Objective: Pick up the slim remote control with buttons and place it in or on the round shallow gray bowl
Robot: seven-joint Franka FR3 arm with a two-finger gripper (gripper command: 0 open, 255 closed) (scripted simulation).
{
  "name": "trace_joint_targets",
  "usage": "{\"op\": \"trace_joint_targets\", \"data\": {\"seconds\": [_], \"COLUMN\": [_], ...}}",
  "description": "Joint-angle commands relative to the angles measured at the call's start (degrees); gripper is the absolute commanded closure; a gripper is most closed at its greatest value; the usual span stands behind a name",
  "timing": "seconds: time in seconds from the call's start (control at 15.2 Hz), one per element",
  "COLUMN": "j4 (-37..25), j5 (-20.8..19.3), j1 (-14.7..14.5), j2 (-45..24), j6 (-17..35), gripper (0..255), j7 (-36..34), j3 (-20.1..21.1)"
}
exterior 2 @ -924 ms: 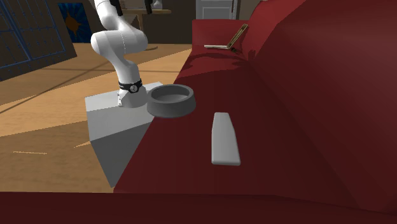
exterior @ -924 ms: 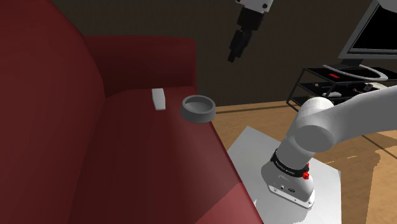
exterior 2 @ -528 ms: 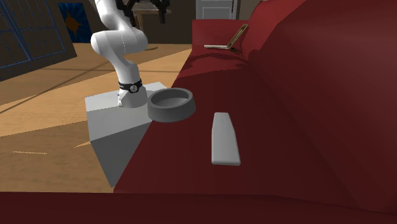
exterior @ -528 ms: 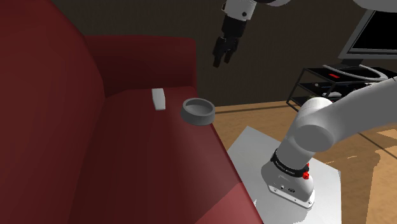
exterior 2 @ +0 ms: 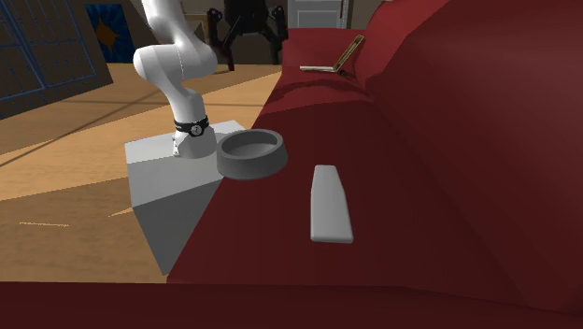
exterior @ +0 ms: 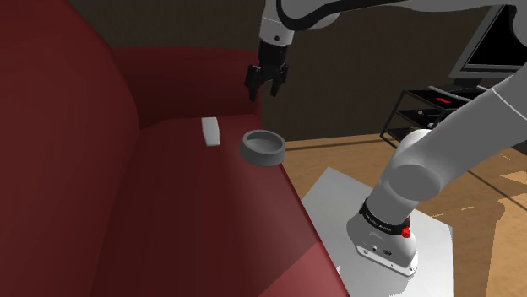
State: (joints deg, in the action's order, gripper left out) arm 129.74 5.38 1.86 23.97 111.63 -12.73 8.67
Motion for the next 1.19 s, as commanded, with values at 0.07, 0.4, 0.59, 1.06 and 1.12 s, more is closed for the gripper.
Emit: {"op": "trace_joint_targets", "data": {"seconds": [0.07,0.4,0.59,1.06,1.12], "j4": [-3.2,-10.1,-15.2,-29.7,-32.2], "j5": [-0.7,-3.3,-5.3,-9.2,-9.6], "j1": [0.7,1.5,1.5,-0.1,-0.4], "j2": [-7.1,-18.8,-26.0,-42.9,-45.3], "j6": [3.2,6.5,7.6,7.6,7.3], "gripper": [0,0,0,0,0], "j7": [-6.0,-15.5,-21.1,-32.4,-33.7], "j3": [2.2,4.5,5.0,3.7,3.4]}}
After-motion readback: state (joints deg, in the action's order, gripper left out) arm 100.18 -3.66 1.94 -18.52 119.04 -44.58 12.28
